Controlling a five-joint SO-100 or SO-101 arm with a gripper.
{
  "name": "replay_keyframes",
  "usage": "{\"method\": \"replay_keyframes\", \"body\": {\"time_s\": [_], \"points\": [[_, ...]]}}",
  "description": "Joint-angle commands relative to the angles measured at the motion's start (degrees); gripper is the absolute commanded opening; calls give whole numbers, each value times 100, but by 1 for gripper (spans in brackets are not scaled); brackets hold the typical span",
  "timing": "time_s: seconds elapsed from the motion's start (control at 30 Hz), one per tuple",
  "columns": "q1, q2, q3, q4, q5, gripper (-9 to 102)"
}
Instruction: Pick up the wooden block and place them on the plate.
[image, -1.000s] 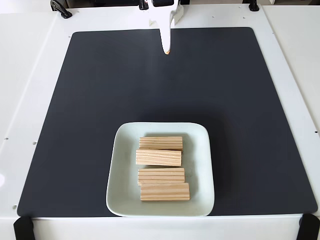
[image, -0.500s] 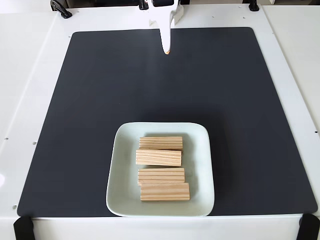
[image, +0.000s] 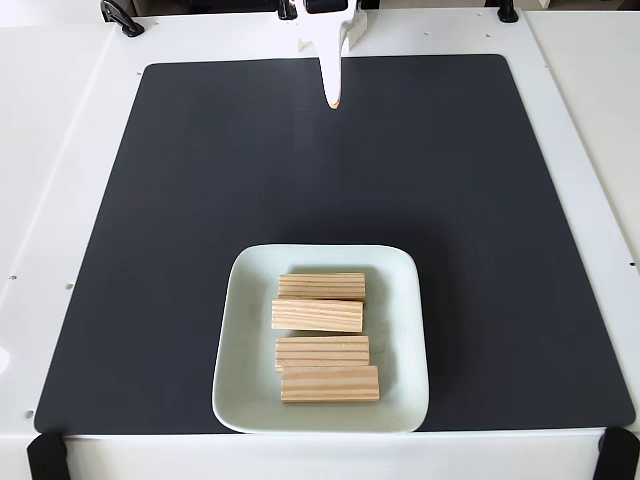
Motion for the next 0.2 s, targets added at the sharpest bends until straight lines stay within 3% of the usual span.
{"method": "replay_keyframes", "body": {"time_s": [0.0,0.17], "points": [[26,-18,-35,18,-26,-1],[26,-18,-35,18,-26,-1]]}}
